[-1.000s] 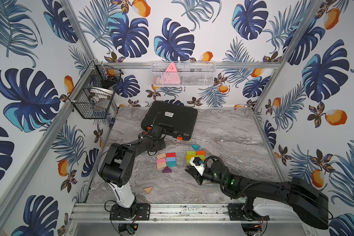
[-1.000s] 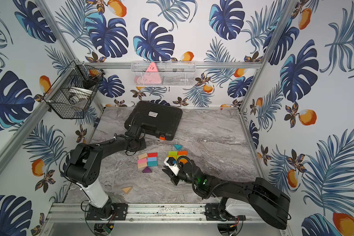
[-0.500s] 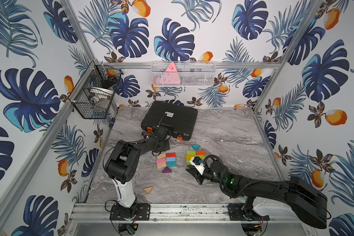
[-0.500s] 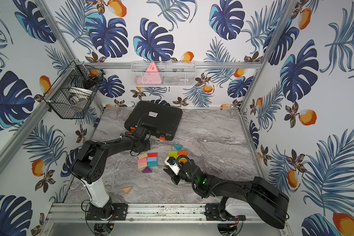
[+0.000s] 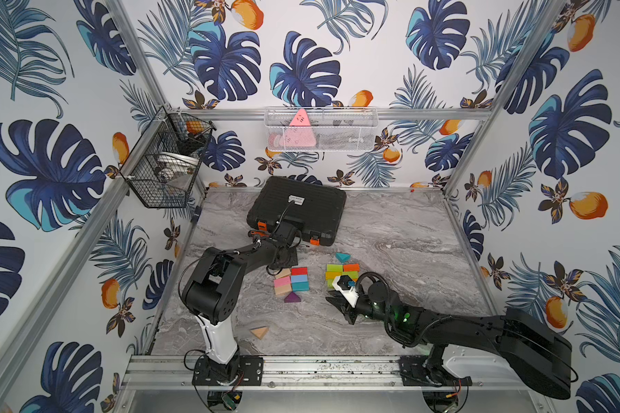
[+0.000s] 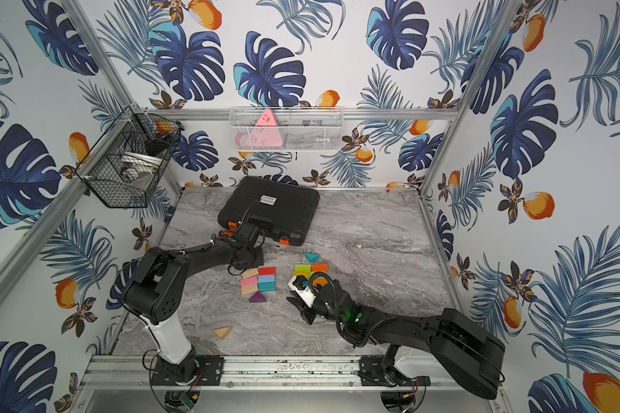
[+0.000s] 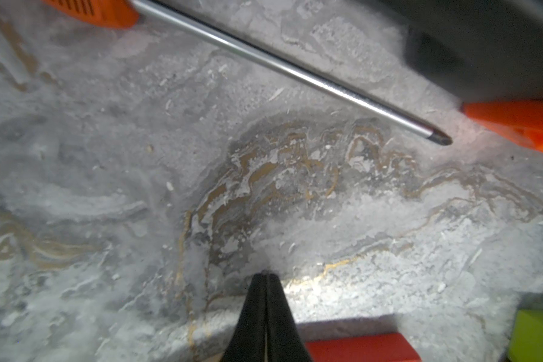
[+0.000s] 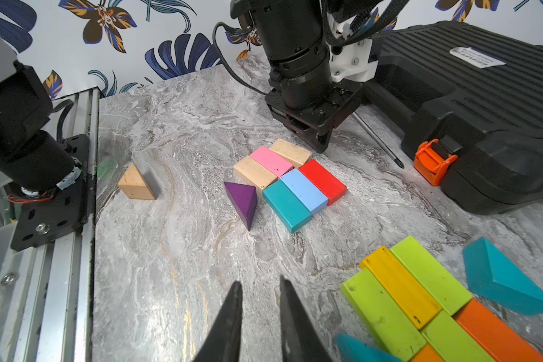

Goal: Assemble a piece of candy with building blocks
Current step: Adjust the building block at the center of the board.

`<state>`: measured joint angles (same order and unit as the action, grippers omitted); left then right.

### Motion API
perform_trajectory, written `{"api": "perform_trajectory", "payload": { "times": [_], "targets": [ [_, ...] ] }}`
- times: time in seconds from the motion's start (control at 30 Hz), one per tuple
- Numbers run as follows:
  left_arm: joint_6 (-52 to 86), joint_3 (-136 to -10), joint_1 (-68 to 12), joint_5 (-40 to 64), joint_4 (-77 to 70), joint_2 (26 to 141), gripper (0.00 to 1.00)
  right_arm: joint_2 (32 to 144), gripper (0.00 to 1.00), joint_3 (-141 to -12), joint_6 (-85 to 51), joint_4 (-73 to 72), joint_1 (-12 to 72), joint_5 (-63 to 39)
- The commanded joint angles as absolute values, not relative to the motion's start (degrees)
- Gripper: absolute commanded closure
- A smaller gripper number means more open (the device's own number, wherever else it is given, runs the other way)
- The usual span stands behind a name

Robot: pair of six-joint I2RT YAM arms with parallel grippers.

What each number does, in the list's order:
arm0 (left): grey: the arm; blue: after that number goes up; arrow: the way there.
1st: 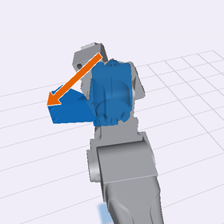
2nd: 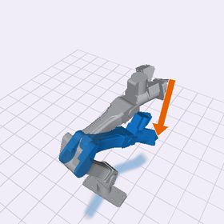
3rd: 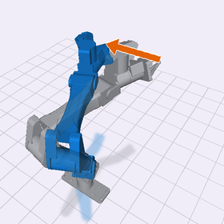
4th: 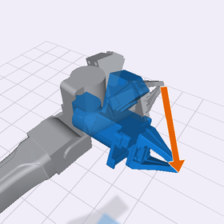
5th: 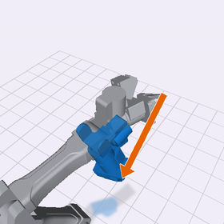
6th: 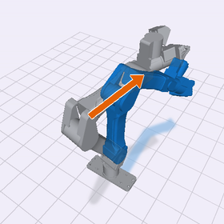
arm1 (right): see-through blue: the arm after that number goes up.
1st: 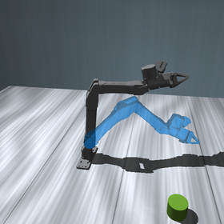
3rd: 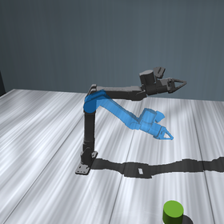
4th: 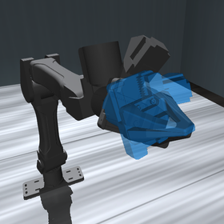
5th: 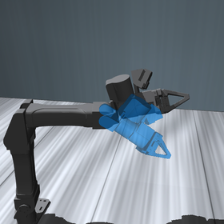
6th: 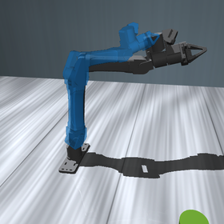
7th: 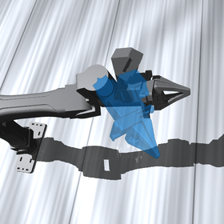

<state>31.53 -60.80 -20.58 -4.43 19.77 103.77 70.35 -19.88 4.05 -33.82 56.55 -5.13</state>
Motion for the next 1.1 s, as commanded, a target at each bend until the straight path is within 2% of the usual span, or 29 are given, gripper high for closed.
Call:
{"api": "perform_trajectory", "payload": {
  "times": [0.0,1.07],
  "targets": [
    [31.2,-60.6,-20.8,-4.1,20.4,102.9,0.92,70.7,0.76,-19.9,4.1,-35.4,56.5,-5.6],
    [30.1,-61.0,-21.8,-3.6,22.2,102.4,0.93,73.6,0.74,-19.7,3.2,-37.6,56.2,-6.3]
  ]
}}
